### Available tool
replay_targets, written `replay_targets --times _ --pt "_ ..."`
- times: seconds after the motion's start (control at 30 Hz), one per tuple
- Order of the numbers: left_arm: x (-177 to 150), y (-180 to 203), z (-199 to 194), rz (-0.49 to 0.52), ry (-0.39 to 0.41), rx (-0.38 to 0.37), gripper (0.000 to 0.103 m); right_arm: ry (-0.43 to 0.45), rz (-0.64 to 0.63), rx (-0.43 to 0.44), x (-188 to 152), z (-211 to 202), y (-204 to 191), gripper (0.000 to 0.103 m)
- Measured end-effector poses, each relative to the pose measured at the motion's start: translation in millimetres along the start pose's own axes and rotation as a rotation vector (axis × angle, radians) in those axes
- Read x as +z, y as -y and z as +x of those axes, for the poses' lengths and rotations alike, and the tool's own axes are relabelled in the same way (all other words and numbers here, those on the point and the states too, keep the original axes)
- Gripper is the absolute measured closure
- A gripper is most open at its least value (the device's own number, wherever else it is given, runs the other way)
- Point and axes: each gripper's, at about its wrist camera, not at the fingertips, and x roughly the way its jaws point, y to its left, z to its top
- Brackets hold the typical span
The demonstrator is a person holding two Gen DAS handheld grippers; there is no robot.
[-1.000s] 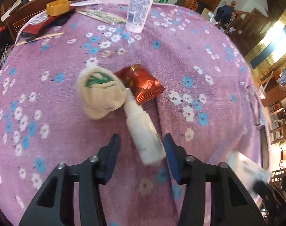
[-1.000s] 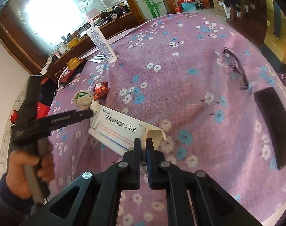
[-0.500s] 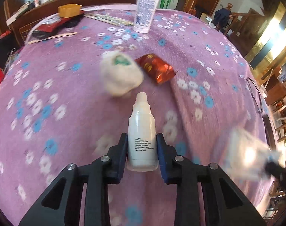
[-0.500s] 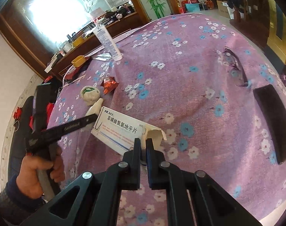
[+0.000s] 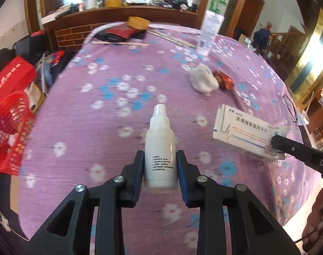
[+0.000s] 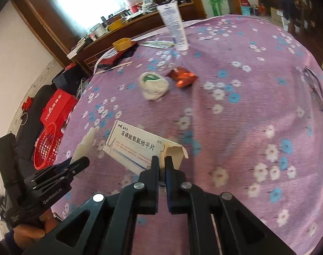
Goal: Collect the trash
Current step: 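Grasp the white bottle with the left tool while the right tool grasps the medicine box, then lift the bottle and medicine box and carry them toward the red basket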
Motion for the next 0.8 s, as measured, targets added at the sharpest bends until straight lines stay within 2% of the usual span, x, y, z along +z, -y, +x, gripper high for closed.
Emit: replay_targets --times 0.3,0.8 --pt "6.0 -43.3 -22.7 -0.006 0.040 0.023 0.074 0.003 -0.038 0.002 -3.3 9.1 -47.9 0.097" --pt "17.0 -56.3 -46.2 0.020 0.109 0.094 0.074 0.062 -0.076 0.036 10.5 4.0 -81.1 0.097"
